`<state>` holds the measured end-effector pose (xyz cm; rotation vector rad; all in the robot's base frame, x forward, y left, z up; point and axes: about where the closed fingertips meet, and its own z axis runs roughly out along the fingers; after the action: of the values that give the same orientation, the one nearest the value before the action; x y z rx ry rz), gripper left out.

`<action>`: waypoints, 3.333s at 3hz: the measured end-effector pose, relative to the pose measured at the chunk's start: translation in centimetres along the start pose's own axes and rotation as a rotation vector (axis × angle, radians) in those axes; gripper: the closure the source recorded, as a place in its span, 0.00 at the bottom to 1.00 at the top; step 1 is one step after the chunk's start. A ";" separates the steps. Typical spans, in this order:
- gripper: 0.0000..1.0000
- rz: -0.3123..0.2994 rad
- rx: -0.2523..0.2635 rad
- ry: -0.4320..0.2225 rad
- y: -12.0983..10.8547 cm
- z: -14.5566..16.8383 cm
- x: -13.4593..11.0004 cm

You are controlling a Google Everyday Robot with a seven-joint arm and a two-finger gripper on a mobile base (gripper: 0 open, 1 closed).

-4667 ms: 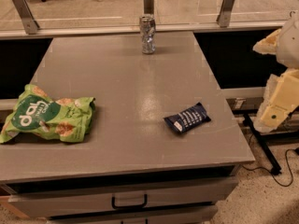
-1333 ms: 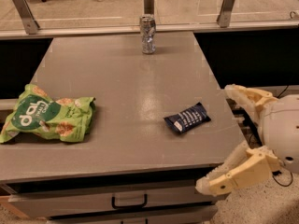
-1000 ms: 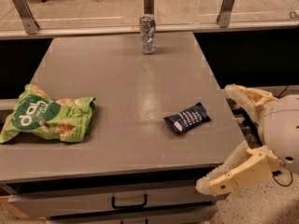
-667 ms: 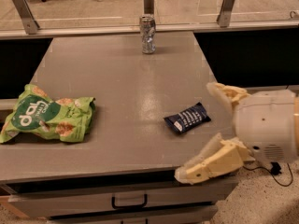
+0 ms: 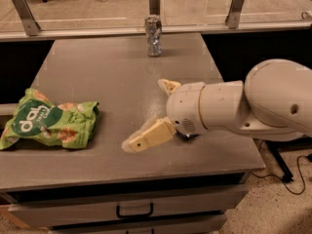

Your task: Move green rice chip bag near redbull can

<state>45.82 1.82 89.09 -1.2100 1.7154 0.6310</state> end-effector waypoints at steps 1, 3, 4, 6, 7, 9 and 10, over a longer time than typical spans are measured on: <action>0.00 -0.010 -0.023 -0.081 -2.8 11.2 -2.7; 0.00 -0.022 -0.044 -0.101 -2.9 12.4 -2.9; 0.00 -0.031 -0.048 -0.111 -5.0 16.9 -2.2; 0.00 -0.024 -0.272 -0.129 5.3 19.6 -4.1; 0.00 -0.025 -0.272 -0.129 5.3 19.6 -4.1; 0.00 -0.053 -0.274 -0.154 5.7 18.9 -5.6; 0.00 -0.093 -0.284 -0.130 5.5 18.9 -7.3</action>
Offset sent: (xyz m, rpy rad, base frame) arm 0.0507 0.0536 -0.0158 0.0490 -0.0184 0.0188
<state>48.77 22.46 86.53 -1.4036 1.4868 0.8991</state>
